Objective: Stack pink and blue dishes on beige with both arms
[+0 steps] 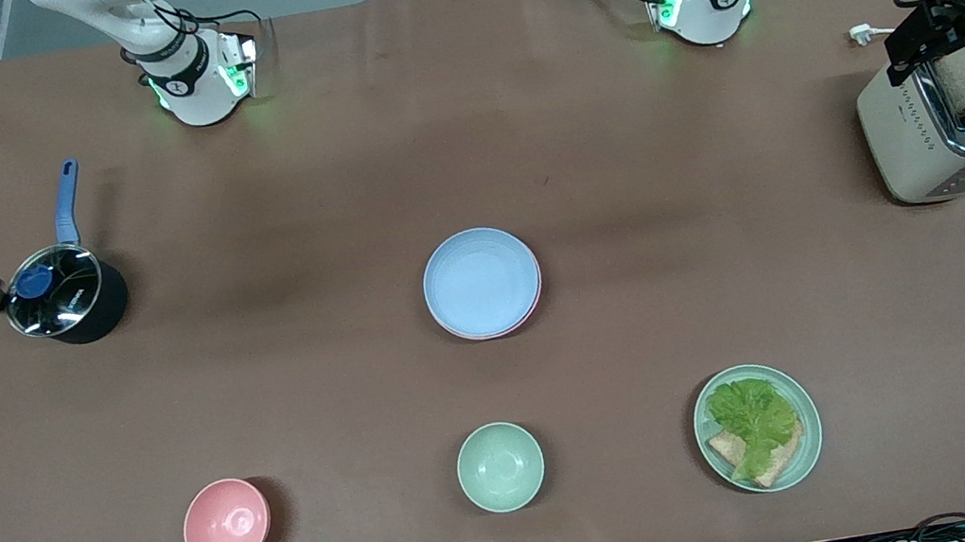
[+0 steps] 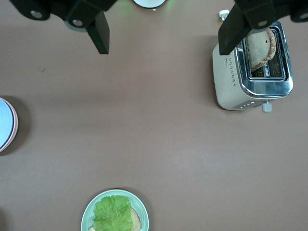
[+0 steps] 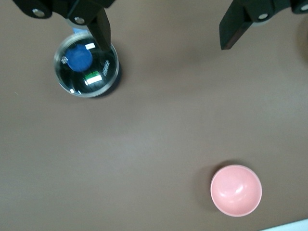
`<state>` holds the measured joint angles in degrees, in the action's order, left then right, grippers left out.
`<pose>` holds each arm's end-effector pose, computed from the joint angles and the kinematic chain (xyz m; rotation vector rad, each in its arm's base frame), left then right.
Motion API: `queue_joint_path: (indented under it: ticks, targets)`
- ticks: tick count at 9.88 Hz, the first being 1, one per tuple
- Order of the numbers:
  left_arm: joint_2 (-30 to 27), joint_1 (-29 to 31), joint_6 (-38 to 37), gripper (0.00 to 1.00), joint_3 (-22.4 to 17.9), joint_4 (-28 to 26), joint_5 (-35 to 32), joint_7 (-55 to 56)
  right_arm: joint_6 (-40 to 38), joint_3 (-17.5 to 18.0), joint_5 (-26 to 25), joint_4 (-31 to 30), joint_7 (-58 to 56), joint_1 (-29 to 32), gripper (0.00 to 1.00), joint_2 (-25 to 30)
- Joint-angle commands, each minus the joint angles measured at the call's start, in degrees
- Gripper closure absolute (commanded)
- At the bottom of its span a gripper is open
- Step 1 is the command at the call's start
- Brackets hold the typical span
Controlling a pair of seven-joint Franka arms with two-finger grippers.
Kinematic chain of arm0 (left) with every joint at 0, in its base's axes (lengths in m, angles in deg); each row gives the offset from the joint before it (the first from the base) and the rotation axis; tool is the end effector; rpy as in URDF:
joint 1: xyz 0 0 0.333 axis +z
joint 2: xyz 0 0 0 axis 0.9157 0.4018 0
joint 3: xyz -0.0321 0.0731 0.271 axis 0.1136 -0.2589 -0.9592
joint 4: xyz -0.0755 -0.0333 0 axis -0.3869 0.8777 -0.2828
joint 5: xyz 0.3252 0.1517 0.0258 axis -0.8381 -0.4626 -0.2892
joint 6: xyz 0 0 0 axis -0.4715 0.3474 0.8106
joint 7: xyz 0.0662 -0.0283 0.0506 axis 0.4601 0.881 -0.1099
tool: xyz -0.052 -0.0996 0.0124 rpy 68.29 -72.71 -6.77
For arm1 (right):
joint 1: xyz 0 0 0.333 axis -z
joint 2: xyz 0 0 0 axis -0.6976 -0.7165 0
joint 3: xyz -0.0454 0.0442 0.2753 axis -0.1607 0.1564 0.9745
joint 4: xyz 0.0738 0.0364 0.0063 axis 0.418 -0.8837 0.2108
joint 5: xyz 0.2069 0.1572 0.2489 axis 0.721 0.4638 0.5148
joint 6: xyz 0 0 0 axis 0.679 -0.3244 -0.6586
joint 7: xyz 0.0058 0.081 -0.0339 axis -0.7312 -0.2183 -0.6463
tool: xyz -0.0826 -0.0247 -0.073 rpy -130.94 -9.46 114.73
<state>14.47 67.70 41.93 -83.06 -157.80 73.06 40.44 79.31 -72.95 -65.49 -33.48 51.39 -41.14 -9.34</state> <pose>0.4953 -0.0441 0.6255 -3.1007 0.0886 0.0257 0.5083 -0.0563 0.5782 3.1012 -0.3962 0.0755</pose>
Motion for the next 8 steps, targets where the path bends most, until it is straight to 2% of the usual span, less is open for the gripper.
queue_joint_path:
  ticks: [1,6,8]
  targets:
    - [1.51,0.02,-0.52,0.00,0.10,0.38,0.14,-0.79,-8.48,0.46,2.21,9.51,-0.71,-0.28,0.00,-1.50]
    - [1.51,-0.25,-0.60,0.00,0.28,0.21,0.75,-0.96,-8.50,0.46,1.68,9.97,-0.88,-0.02,0.00,-2.30]
    - [1.51,-0.25,-0.69,0.00,0.28,0.20,0.75,-0.96,-9.20,0.46,-0.07,10.84,-5.07,0.15,0.00,-2.47]
